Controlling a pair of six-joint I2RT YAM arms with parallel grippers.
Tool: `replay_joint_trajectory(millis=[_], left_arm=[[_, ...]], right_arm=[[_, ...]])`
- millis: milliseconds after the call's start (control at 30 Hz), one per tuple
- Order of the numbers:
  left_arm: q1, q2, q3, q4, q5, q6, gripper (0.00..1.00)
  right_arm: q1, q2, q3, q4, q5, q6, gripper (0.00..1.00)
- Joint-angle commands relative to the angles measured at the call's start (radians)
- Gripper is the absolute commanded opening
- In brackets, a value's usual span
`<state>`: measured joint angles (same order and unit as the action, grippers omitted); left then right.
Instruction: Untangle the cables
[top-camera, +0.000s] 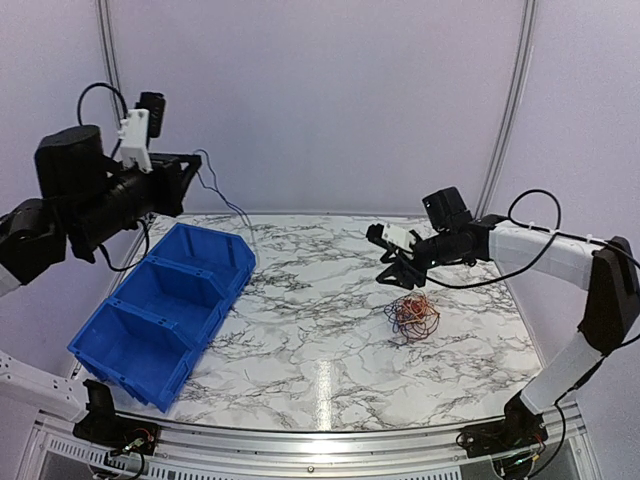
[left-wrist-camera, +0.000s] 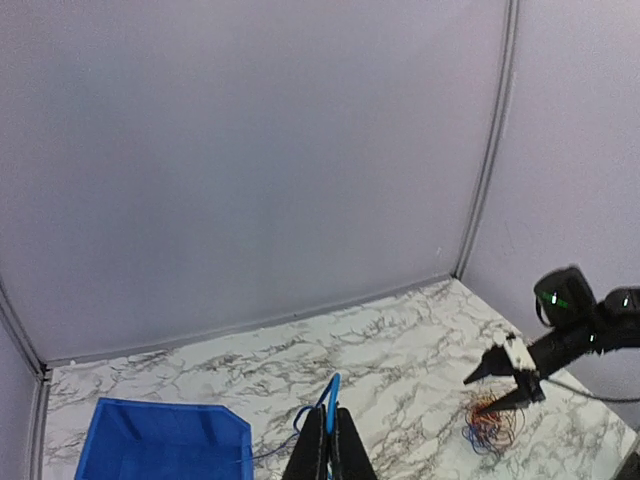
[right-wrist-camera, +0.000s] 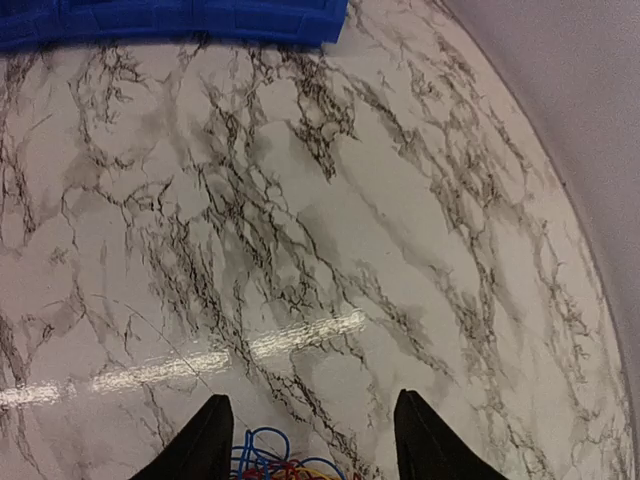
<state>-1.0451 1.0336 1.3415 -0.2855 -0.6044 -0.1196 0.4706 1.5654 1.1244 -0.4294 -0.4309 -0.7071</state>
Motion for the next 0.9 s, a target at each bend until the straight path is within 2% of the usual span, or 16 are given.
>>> replay_joint_trajectory(millis=[0,167,367,633,867], left_arm=[[0.002,0.084,-0.021,-0.014,0.206,-0.049,0.0],[0.002,0.203,-0.104,0.125,0.375,-0.139,0.0],[0.002,0.328,-0.149,0.252,0.519,-0.182,0.0],[0.002,0.391,-0.157,0.337,0.569,-0.179,0.0],[0.003,0.375,-0.18,0.357,0.575,-0.184,0.0]], right_arm=[[0.005,-0.104,0.112,-0.102,-0.082,-0.011,0.58],[0.04,-0.162,0.179,-0.123,-0.128,0.017,0.62],[0.098,-0.123,0.261,-0.111,-0.21,0.11,0.63],[0.171,0.009,0.347,-0.025,-0.351,0.24,0.66],[0.229,0.078,0.38,-0.017,-0.4,0.229,0.63]])
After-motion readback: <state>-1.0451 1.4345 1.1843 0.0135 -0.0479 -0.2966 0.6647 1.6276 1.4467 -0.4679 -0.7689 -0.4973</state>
